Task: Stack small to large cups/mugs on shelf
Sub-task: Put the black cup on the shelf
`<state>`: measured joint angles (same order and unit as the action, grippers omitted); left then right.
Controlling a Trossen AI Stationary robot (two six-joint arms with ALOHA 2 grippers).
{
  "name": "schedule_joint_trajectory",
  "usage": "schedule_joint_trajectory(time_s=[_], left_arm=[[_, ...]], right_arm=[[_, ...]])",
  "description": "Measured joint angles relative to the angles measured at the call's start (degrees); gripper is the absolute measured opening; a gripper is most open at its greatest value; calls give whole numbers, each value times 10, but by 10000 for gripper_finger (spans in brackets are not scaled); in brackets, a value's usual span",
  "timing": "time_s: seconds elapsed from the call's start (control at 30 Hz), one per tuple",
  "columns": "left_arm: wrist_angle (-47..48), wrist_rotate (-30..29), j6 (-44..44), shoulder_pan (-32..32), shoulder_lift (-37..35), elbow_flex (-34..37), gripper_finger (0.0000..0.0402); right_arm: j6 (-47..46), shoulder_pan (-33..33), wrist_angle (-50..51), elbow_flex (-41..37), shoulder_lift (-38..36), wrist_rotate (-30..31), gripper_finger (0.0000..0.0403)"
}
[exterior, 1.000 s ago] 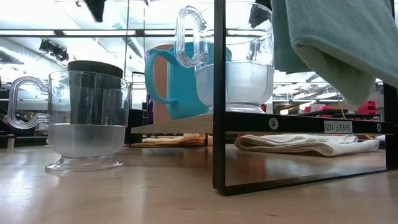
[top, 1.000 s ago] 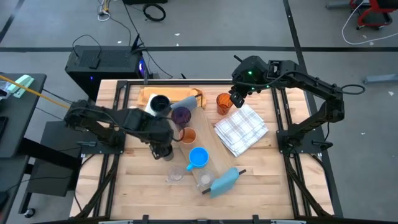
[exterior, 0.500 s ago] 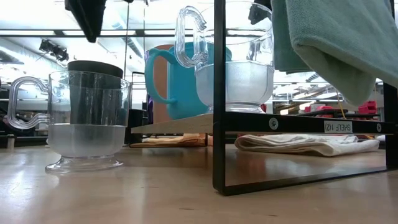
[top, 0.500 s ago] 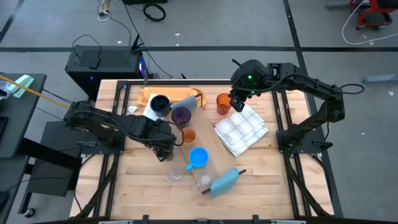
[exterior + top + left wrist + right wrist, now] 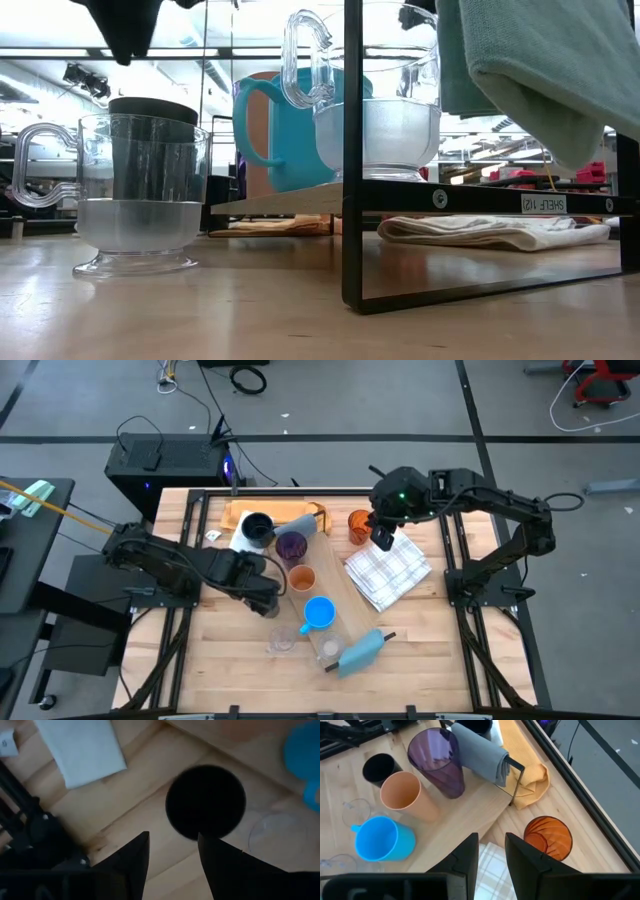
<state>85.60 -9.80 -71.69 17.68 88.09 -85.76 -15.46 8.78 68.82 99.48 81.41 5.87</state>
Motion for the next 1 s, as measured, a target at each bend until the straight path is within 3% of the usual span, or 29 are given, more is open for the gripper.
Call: schedule_joint_trajectory(time_s=[0.17,0.47,0.73,1.0], left_arm=[[-1,1,-32,1,3,3,178],[-67,52,-57,21,5,97,178],[-112,35,-61,22,4,100,174],[-128,34,0,18,4,100,172]], right_arm=[[0,-10,0,0,0,3,103],[0,-20,-1,0,0,3,103],[0,-20,-1,0,0,3,103],[0,-20,-1,0,0,3,103]])
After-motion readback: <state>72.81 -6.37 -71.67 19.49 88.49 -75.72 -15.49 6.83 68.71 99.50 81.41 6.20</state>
